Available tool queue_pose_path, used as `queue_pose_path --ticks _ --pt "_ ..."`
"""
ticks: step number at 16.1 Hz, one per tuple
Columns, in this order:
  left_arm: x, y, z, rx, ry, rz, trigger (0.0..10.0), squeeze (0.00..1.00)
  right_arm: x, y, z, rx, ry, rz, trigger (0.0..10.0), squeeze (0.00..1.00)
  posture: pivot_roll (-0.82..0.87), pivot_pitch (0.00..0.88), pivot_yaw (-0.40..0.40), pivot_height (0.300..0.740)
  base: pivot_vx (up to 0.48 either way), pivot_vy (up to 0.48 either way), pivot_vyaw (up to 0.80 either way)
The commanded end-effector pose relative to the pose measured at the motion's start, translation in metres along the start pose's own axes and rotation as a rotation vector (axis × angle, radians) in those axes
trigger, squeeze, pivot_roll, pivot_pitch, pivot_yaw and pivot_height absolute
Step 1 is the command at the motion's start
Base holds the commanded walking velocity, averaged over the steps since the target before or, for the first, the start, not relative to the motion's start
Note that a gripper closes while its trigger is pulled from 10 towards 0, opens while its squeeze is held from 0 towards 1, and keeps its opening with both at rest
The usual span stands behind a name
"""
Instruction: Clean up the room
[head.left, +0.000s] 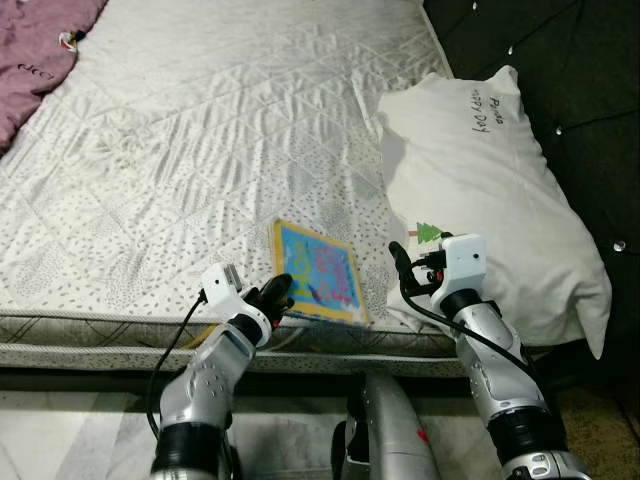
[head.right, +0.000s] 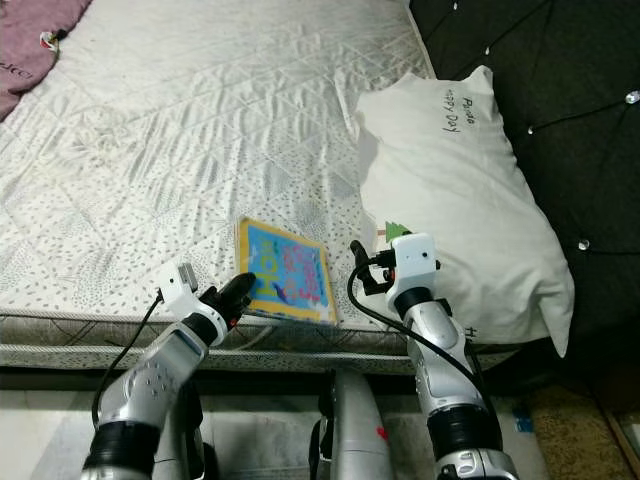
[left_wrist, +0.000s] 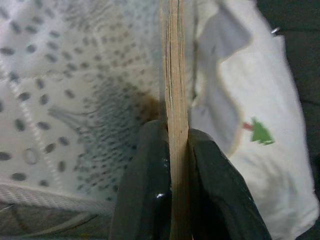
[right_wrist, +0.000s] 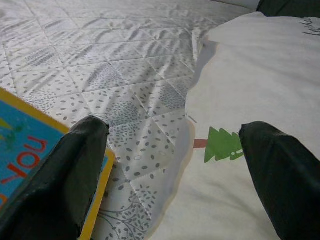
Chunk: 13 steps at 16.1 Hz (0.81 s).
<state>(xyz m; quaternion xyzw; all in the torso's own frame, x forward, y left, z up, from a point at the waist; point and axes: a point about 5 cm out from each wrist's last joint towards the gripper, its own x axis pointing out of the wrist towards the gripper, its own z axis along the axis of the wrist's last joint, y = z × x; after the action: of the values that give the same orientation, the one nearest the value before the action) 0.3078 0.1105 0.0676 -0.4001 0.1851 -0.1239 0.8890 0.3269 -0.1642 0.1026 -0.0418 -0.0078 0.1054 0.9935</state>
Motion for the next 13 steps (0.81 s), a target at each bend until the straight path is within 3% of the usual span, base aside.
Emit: queue_pose_path --ticks 1,9,13 --pt "0.003 0.001 0.001 -0.021 0.011 0.002 10.0 0.0 -0.005 -0.005 -0.003 -0.012 0.016 -0.013 10.0 0.0 -0.12 0.191 -0.1 0.588 0.0 0.0 0.0" --pt "0.021 0.019 0.023 0.075 0.094 0.025 10.0 0.0 -0.01 -0.015 0.0 -0.042 0.014 -0.021 10.0 0.0 -0.17 0.207 -0.11 0.588 0.0 0.0 0.0" --pt "0.025 0.026 0.024 0.072 0.13 0.038 10.0 0.0 -0.015 -0.019 0.003 -0.067 0.012 -0.019 10.0 0.0 -0.2 0.211 -0.113 0.588 0.0 0.0 0.0"
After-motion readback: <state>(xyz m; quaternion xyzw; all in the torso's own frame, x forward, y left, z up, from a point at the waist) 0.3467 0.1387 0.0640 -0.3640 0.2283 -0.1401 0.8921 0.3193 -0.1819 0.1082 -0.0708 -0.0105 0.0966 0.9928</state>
